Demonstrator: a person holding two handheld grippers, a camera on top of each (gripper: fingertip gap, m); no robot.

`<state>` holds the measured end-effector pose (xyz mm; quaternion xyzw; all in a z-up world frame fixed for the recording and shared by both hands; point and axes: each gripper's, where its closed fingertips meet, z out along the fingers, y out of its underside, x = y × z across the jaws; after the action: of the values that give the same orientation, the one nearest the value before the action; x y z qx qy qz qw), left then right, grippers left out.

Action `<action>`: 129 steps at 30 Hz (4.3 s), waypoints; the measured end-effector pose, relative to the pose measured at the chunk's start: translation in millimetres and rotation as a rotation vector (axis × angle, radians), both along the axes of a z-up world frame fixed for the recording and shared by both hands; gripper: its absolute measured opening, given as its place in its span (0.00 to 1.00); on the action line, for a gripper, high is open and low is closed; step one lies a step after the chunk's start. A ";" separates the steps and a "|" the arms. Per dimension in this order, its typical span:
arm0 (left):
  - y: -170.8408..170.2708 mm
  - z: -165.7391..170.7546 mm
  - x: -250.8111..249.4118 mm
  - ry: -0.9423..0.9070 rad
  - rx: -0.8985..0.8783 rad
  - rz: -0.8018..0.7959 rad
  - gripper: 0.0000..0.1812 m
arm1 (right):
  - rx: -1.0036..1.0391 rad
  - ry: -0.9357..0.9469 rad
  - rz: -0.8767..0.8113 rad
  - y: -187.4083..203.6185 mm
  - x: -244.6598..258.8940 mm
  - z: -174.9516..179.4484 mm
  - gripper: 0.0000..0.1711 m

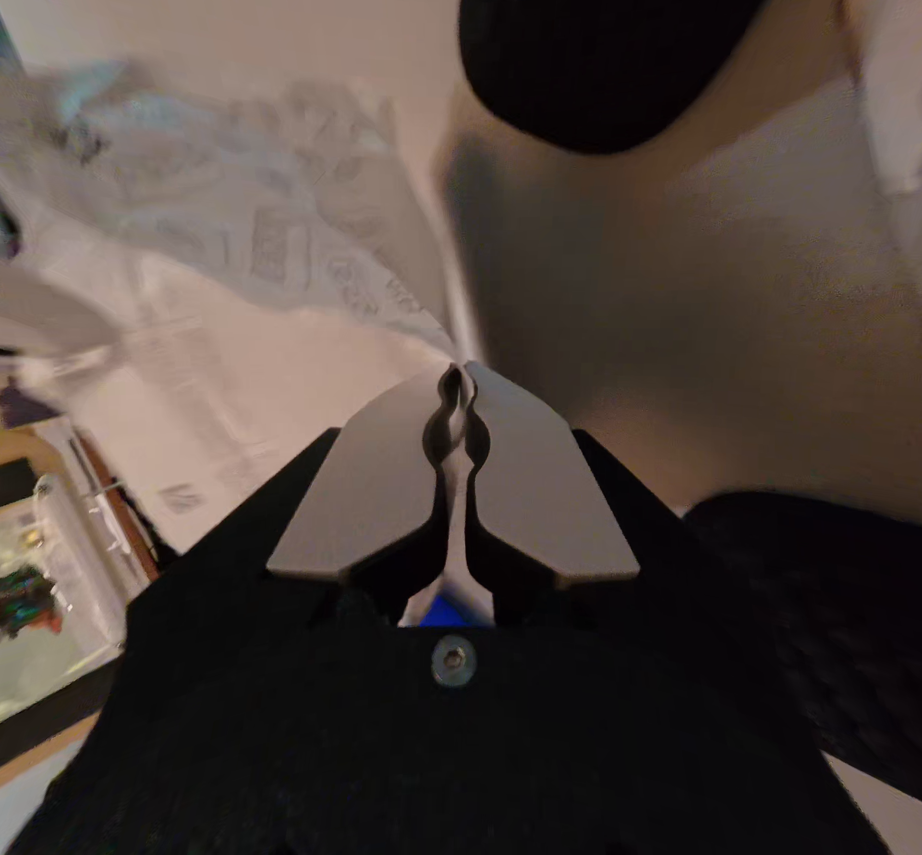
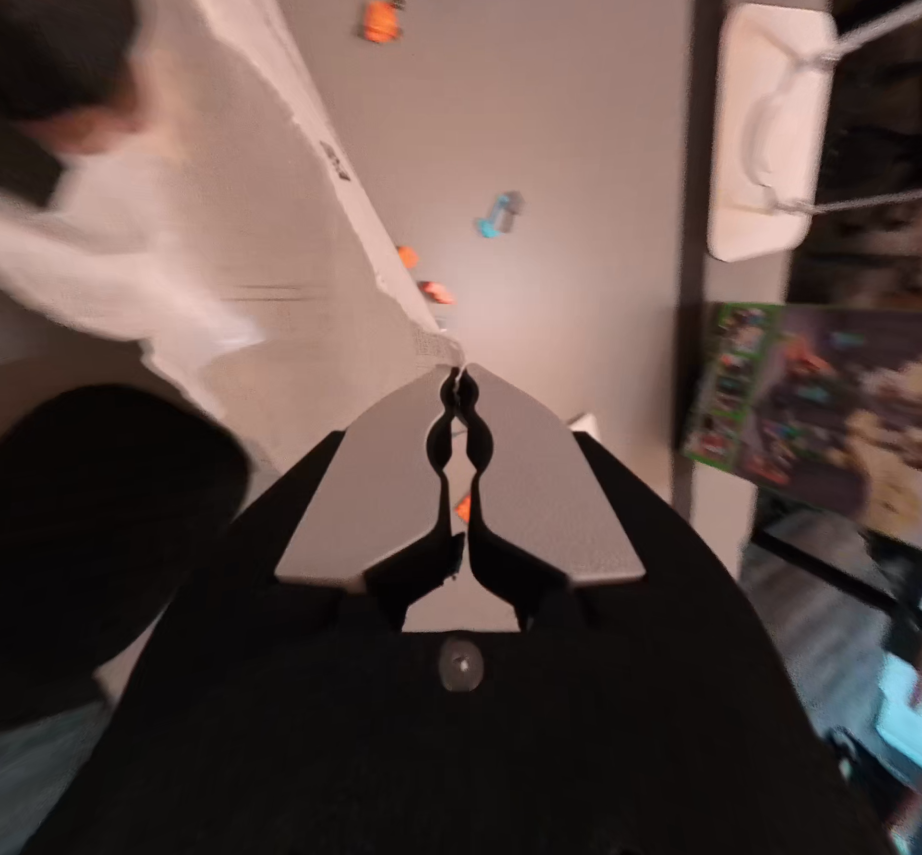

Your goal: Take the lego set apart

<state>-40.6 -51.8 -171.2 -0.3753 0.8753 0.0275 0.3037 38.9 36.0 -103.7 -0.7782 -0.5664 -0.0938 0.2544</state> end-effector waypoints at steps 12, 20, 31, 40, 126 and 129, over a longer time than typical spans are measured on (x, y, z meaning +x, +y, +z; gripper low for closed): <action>-1.4 -8.9 -4.5 0.022 0.006 0.060 0.00 | -0.043 -0.056 0.050 -13.3 -15.3 -12.9 0.07; -1.0 -6.5 -2.9 0.016 0.058 0.075 0.00 | -0.177 -0.326 0.142 -15.1 -27.2 -26.8 0.38; -2.4 -8.7 -13.1 -0.015 0.062 0.104 0.00 | -0.301 -0.410 0.220 -30.2 -50.5 -63.1 0.17; 19.8 -0.9 -19.9 0.012 0.141 0.232 0.25 | -0.176 -0.414 0.107 -16.5 -51.4 -47.6 0.00; 60.9 -9.8 -5.3 -0.053 0.364 0.602 0.10 | -0.064 -0.226 -0.098 8.0 -52.9 -45.0 0.00; 56.4 -20.5 -2.2 -0.017 0.374 0.525 0.00 | -0.001 -0.225 -0.093 15.5 -47.5 -34.7 0.00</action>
<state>-42.9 4.5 -191.6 -0.5259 0.7259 0.2622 0.3573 -8.6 51.5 -138.4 -0.7884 -0.5548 -0.1917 0.1843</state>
